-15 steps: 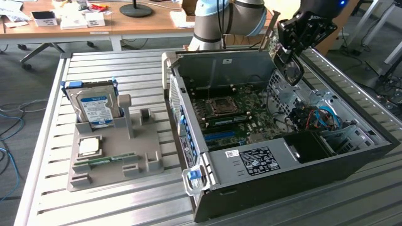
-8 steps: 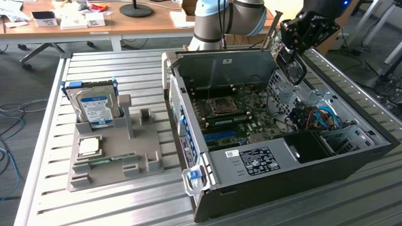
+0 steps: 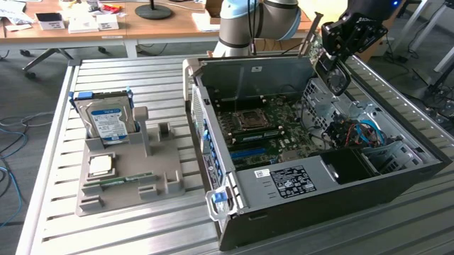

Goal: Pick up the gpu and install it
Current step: 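Pick up the gpu and move the gpu toward the slot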

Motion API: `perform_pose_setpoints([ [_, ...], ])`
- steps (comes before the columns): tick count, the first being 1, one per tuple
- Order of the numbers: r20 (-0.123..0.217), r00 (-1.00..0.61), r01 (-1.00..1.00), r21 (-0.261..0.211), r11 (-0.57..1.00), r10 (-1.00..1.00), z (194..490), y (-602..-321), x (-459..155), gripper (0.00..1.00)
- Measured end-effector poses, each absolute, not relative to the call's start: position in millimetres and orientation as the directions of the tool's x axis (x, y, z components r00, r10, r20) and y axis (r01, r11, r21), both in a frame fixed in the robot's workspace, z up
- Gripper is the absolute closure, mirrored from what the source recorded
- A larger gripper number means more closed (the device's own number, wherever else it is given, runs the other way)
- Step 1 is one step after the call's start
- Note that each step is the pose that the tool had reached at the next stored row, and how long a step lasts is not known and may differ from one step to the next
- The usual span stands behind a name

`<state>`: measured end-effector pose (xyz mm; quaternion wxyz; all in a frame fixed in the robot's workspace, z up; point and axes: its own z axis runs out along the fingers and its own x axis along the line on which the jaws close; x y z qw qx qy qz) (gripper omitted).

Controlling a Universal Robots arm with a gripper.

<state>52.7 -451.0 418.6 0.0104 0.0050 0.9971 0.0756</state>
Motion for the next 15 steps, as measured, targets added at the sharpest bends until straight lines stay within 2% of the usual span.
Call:
perform_pose_setpoints([
  [15,-0.02,-1.0,0.008,0.151,0.989,0.012,418.6,-453.5,54.0,0.73],
])
